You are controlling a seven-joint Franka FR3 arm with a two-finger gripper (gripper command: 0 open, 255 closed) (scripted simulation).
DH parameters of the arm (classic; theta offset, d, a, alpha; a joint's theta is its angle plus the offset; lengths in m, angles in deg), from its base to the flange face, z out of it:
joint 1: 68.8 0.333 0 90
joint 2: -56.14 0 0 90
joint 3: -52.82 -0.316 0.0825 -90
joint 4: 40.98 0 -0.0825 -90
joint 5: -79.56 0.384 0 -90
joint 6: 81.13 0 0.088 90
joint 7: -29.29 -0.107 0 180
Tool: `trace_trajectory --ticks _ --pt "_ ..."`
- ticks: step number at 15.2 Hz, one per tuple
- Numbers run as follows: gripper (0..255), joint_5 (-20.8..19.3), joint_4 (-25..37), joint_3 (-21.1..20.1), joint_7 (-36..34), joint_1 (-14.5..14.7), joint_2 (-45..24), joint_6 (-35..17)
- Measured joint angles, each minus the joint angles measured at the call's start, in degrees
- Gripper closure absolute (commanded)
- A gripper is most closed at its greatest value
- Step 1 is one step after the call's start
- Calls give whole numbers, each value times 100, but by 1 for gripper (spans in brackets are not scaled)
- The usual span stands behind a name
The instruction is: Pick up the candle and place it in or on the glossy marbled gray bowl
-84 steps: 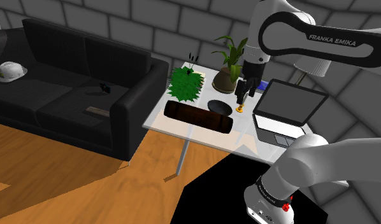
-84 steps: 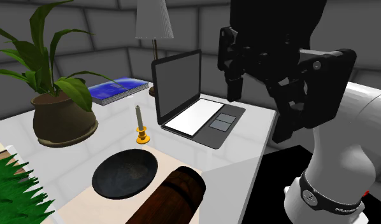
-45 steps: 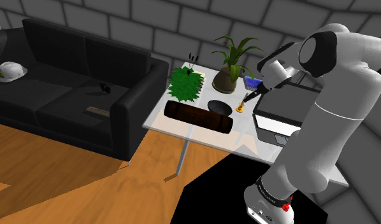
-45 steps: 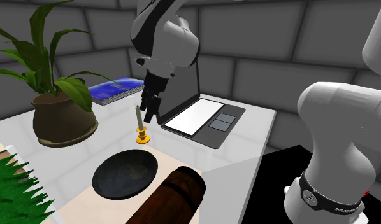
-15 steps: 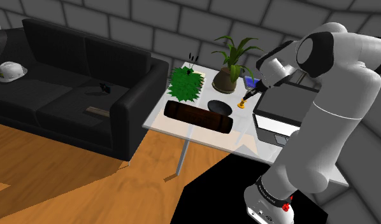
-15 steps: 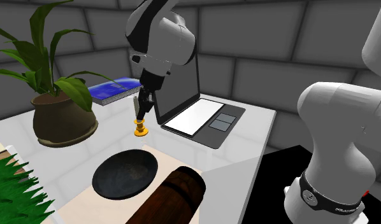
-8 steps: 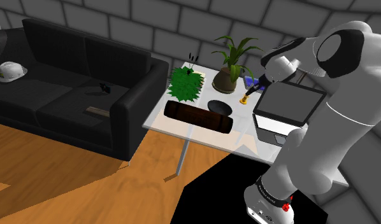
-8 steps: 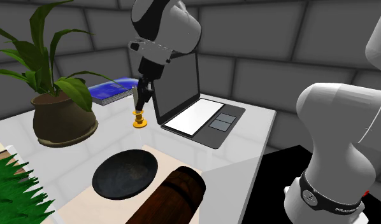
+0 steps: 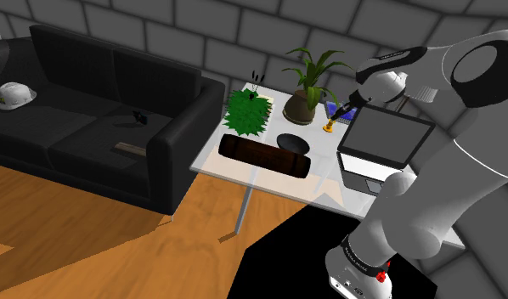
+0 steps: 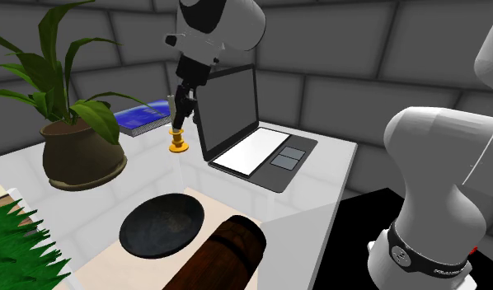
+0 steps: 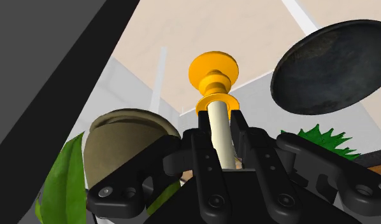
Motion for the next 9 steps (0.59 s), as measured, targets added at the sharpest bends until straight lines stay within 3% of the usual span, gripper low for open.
trace_trajectory --ticks 2,5,9 --pt "255 -253 -60 -207 -239 -121 181 -19" --pt "255 -859 -429 -919 -993 -441 618 -237" --pt "255 -1383 -933 -1715 -1839 -737 1010 -514"
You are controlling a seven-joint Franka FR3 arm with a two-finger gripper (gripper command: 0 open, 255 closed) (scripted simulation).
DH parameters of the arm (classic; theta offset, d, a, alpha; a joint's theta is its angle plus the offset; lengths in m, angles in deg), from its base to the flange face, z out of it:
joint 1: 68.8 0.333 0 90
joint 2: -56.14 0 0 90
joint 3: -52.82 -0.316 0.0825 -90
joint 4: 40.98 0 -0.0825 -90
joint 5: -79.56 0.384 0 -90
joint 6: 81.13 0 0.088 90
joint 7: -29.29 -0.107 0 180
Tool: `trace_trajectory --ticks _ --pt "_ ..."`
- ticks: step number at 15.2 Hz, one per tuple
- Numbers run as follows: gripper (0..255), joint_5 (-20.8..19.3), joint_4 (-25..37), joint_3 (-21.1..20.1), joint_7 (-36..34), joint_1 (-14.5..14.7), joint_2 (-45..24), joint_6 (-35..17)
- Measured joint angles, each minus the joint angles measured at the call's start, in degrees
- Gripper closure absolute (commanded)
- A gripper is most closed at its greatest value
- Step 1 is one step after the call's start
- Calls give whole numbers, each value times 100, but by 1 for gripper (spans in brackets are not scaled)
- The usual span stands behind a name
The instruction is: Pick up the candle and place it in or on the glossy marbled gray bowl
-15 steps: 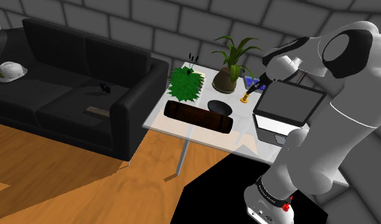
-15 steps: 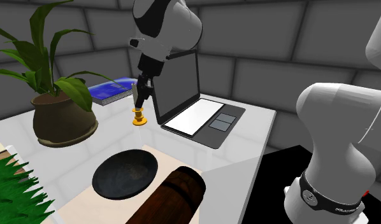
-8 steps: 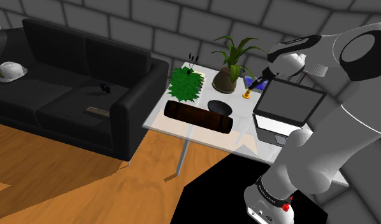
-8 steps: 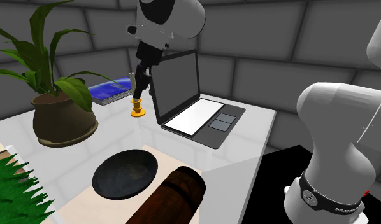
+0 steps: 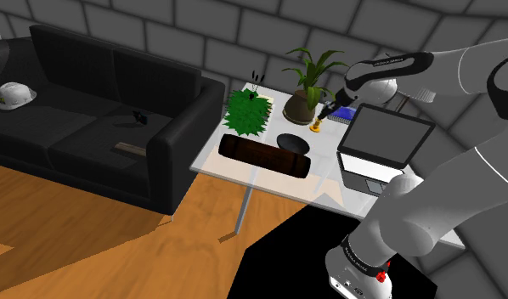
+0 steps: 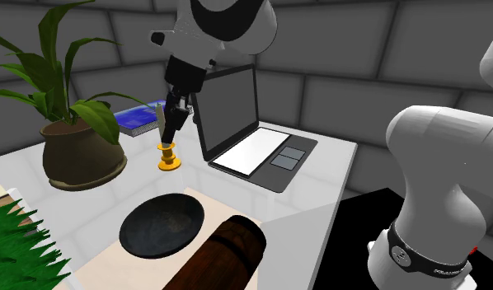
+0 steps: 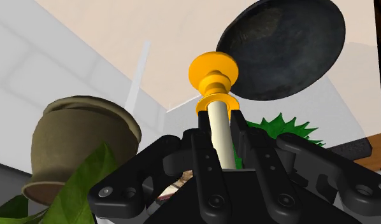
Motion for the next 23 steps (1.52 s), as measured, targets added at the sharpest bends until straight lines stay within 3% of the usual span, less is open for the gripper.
trace_trajectory --ticks 6,8,23 --pt "255 -458 -536 -1043 -1197 -193 304 -303" --pt "255 -497 -643 -1196 -1390 -190 309 -408" --pt "255 291 -1111 -582 -701 427 -369 -1489"
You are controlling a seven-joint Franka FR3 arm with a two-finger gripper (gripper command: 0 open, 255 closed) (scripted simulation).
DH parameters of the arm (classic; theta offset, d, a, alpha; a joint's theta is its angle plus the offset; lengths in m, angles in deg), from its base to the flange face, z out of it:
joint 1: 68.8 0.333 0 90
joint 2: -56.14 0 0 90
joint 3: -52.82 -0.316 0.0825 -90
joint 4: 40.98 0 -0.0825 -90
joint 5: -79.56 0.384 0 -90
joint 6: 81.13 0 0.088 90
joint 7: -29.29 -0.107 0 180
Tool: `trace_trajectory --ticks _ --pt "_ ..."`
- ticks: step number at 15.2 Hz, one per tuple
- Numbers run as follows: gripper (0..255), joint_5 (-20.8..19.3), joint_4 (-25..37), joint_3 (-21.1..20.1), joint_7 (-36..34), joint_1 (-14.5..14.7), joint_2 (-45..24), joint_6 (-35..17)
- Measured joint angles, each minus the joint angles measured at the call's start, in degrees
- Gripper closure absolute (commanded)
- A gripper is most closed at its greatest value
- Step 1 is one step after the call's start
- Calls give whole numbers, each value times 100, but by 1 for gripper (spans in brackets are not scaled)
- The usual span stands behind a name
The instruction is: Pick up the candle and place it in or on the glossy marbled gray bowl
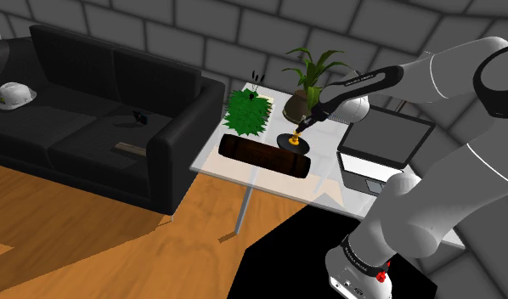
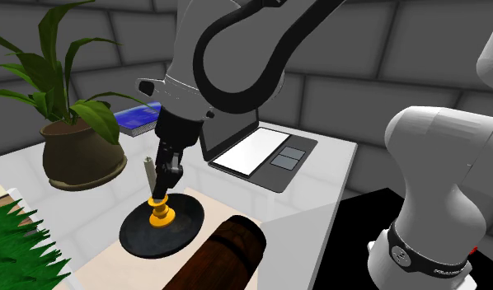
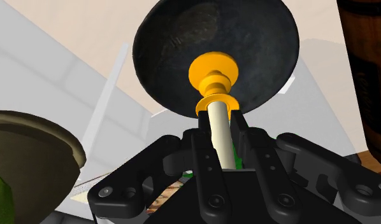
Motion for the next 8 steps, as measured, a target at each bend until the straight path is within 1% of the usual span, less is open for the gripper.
trace_trajectory --ticks 4,5,8 --pt "255 10 -6 7 9 7 -5 -12" --pt "0 10 -6 7 9 7 -5 -12" --pt "0 10 -6 7 9 7 -5 -12"
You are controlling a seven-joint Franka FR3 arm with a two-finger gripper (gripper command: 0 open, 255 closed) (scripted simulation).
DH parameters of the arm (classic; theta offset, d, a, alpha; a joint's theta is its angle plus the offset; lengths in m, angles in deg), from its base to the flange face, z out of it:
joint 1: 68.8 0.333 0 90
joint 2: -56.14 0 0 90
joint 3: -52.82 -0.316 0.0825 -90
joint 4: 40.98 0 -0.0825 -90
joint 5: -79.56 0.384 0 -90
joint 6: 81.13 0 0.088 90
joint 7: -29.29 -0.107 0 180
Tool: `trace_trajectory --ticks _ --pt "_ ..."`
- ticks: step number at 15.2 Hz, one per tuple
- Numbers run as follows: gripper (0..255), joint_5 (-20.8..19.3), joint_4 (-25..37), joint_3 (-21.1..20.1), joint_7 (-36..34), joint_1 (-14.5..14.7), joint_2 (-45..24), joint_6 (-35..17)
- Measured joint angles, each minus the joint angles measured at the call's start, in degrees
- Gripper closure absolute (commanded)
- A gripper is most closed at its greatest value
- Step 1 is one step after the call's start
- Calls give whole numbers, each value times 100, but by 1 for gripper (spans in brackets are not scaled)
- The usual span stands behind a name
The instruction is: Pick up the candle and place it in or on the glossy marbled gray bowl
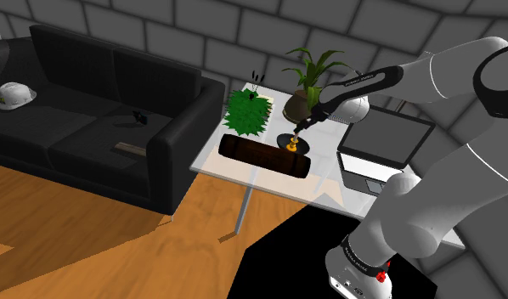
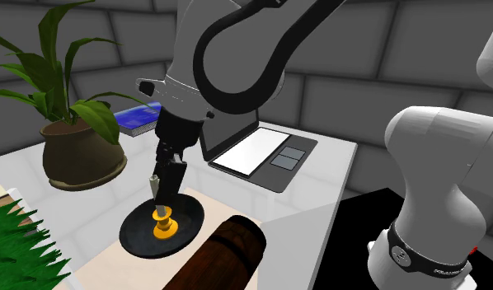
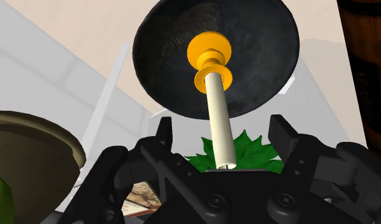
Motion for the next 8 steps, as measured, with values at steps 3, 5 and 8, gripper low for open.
trace_trajectory --ticks 3,5,8 --pt "0 0 0 0 0 0 0 0" --pt "0 -371 0 -258 -285 -315 303 262" --pt "0 -797 7 -564 -584 -700 743 681"
